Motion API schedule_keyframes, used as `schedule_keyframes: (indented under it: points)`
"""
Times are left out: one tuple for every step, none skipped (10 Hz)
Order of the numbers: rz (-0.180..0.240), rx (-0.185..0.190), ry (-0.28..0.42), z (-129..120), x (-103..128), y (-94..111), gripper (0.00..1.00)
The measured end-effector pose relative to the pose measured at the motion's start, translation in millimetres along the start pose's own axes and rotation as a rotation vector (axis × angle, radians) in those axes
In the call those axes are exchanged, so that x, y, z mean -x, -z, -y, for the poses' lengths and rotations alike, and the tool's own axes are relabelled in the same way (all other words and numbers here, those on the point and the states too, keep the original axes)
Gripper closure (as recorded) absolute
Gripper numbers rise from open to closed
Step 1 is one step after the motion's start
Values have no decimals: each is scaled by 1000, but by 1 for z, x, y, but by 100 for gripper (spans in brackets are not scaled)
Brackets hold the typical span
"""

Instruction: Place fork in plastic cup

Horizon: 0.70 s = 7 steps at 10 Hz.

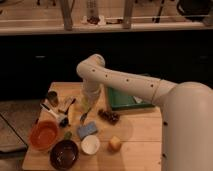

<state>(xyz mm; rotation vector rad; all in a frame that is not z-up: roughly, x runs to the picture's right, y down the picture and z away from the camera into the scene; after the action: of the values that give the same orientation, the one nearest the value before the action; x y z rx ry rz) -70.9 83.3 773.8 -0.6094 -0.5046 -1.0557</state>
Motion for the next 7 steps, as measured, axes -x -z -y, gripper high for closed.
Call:
schedule_keyframes:
  points:
    - [-9, -5, 7, 5, -6, 2, 100]
    - [-12, -11, 14, 9, -9, 4, 100]
    - [-15, -16, 20, 13, -12, 5, 100]
    - [-18, -24, 28, 19, -16, 6, 100]
    - [-21, -35, 33, 23, -20, 6, 100]
    - [-23, -43, 37, 27, -24, 6, 100]
    - [-25, -50, 38, 30, -28, 6, 100]
